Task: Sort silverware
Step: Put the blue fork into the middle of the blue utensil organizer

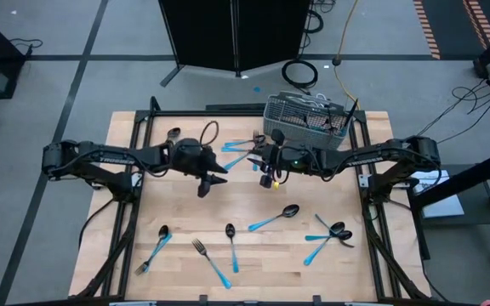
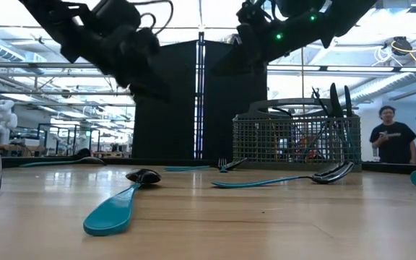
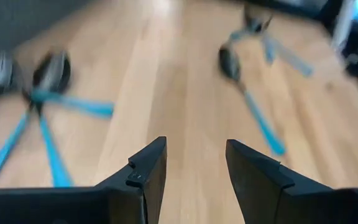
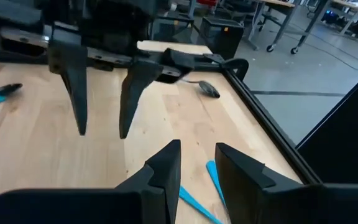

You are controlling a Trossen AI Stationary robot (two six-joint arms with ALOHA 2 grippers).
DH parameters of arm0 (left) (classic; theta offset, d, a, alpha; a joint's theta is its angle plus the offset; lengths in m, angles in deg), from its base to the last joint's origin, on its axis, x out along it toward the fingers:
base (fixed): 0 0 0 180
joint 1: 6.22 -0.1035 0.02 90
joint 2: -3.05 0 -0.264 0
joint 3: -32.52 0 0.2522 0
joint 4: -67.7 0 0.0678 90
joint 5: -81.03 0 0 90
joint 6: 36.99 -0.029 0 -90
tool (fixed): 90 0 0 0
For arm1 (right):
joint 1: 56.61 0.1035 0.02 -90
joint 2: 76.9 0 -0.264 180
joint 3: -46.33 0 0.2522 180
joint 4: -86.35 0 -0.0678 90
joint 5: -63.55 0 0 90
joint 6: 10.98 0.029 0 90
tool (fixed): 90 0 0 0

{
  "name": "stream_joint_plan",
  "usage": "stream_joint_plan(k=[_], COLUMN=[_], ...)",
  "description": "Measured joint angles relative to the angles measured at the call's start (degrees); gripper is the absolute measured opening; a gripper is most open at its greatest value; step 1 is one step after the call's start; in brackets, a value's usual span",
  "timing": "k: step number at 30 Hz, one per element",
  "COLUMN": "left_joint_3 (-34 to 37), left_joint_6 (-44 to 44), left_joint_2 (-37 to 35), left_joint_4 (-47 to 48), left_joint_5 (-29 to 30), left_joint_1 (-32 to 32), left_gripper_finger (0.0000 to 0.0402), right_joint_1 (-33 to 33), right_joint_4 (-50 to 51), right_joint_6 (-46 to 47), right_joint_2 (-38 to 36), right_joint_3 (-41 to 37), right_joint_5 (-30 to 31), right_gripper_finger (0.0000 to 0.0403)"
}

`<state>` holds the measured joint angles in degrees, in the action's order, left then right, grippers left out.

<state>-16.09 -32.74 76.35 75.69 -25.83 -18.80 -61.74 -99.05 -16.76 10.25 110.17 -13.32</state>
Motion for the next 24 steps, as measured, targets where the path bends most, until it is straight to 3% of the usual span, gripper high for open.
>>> stream_joint_plan(k=[10,15,20,24], left_joint_3=[-2.27,-4.3,-7.58,-12.27], left_joint_6=[-5.88,-7.31,-11.17,-9.32], left_joint_2=[3.85,12.28,20.32,24.82], left_joint_4=[0.09,-6.85,-6.89,-7.15], left_joint_5=[12.68,8.34,6.78,5.47], left_joint_1=[-2.92,-8.03,-12.03,-13.91], left_gripper_finger=[0.0161,0.0161,0.0161,0.0161], right_joint_1=[-0.02,-0.02,-0.02,-0.03], right_joint_4=[2.58,2.8,2.89,3.38], right_joint_6=[-1.1,-1.15,-1.14,-2.17], right_joint_2=[0.0,0.0,0.0,0.0], right_joint_3=[-0.02,-0.02,-0.02,-0.02], right_joint_5=[0.07,0.35,0.35,0.35], right_gripper_finger=[0.0093,0.0093,0.0093,0.0093])
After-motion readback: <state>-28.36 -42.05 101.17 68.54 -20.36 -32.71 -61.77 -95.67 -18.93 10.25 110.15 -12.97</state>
